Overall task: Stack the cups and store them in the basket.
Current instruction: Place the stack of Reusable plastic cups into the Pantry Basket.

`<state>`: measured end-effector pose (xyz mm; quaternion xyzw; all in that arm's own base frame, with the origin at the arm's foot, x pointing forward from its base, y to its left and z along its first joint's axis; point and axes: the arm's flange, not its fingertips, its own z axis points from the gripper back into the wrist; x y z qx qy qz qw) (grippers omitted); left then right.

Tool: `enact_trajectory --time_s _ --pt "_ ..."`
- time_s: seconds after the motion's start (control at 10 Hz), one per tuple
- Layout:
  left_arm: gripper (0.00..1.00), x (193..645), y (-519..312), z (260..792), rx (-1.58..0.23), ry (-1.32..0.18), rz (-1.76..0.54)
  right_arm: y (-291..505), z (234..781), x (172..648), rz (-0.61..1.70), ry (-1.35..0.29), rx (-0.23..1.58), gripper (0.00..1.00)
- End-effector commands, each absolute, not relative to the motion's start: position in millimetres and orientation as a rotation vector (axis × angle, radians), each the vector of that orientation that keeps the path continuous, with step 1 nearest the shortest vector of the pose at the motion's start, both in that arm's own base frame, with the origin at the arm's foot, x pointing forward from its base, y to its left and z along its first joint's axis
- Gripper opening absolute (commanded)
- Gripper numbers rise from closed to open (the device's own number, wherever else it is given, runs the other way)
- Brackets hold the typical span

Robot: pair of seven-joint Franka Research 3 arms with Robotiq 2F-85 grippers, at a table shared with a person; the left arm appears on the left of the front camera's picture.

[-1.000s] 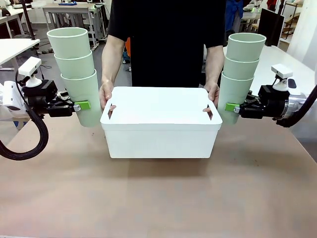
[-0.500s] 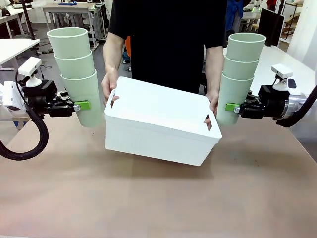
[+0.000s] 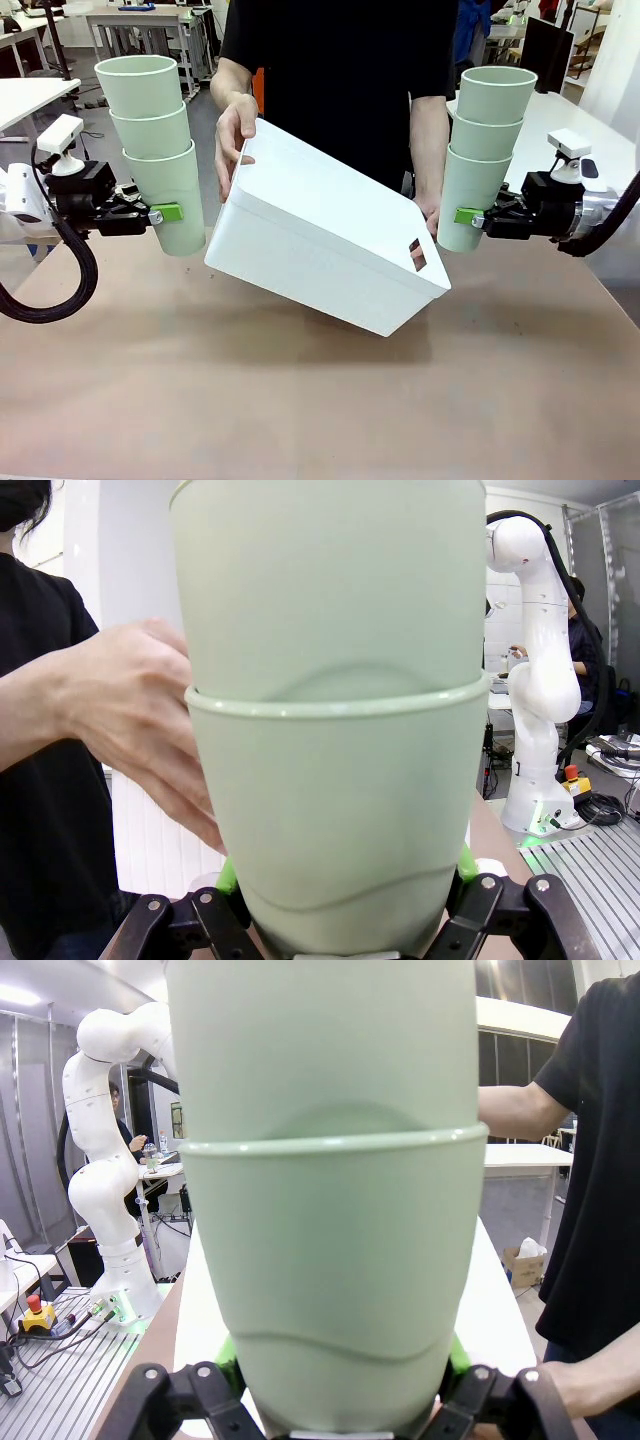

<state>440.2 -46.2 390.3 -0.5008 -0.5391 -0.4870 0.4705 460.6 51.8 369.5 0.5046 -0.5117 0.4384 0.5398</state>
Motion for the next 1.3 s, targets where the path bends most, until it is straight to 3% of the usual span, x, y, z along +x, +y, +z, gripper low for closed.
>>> enact_trajectory --time_s 0.0,0.3,0.6,1.2 --pt "0.85 439 -47 396 -1.232 -1.325 -1.193 52 387 459 1.054 -1.207 1.169 0.84" --pt "0.85 439 -47 396 -1.232 -1.325 -1.193 82 442 469 1.095 -1.077 1.029 0.84" --pt "0.85 439 -47 396 -1.232 -1.325 -1.193 135 459 475 1.187 -0.939 0.84 0.84" --pt "0.85 439 -47 396 -1.232 -1.325 -1.193 213 414 464 1.298 -0.687 0.503 0.84"
